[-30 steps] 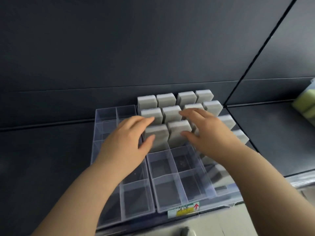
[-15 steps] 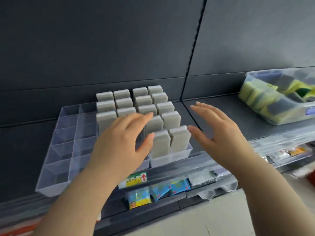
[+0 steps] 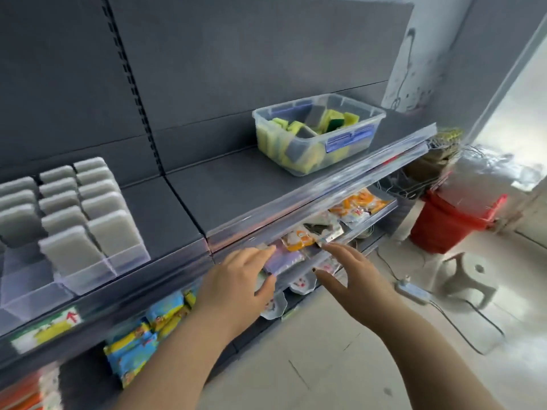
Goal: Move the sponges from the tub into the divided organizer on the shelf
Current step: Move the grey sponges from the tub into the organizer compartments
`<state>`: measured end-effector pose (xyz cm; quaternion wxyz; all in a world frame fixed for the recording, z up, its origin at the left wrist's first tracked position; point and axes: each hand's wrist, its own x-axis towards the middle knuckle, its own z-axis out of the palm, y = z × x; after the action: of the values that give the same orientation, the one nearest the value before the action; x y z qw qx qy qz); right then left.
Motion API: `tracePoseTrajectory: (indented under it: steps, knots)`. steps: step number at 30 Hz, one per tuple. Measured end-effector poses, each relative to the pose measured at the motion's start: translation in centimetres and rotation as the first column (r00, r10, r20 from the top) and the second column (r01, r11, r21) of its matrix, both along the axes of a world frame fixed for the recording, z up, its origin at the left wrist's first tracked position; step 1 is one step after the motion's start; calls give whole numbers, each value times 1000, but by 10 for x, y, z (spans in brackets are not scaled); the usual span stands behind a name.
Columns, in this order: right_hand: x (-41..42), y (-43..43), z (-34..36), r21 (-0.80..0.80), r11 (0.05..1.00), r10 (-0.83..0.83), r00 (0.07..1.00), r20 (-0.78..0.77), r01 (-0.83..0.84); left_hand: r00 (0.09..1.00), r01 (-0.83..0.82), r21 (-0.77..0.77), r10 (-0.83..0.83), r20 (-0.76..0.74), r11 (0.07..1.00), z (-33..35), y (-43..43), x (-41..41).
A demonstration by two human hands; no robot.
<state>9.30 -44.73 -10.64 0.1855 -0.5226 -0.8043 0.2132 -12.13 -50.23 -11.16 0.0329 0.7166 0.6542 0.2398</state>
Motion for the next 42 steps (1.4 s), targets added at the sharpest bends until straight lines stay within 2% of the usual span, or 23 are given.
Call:
tracePoseTrajectory:
  steps: [5, 8, 15, 22, 28, 32, 36, 42]
  knots:
    - [48, 4, -11, -1, 996, -89, 996, -27, 89, 994, 93, -19, -94, -47, 995, -4, 32, 38]
    - [68, 17, -18, -35, 992, -121, 993, -8, 121, 993, 103, -85, -108, -52, 991, -14, 57, 52]
    - [91, 90, -34, -87, 982, -170, 985, 6, 169, 990, 142, -125, -144, -3, 982, -30, 141, 69]
    - [97, 223, 2, -13, 986, -164, 986, 24, 164, 976, 210, 64, -213, 46, 976, 10, 269, 79]
    - [95, 306, 37, 111, 977, -166, 979, -118, 180, 968, 237, 256, -250, 18, 937, 55, 346, 70]
    - [88, 346, 37, 118, 986, -95, 976, -198, 120, 982, 190, 276, -189, -32, 942, 62, 378, 60]
    - [79, 402, 47, 157, 988, 26, 973, -228, 11, 993, 99, 226, -82, -83, 969, 61, 413, 50]
    - [53, 529, 75, 192, 964, 233, 936, -265, -186, 984, -136, -6, 134, -118, 991, 53, 466, 31]
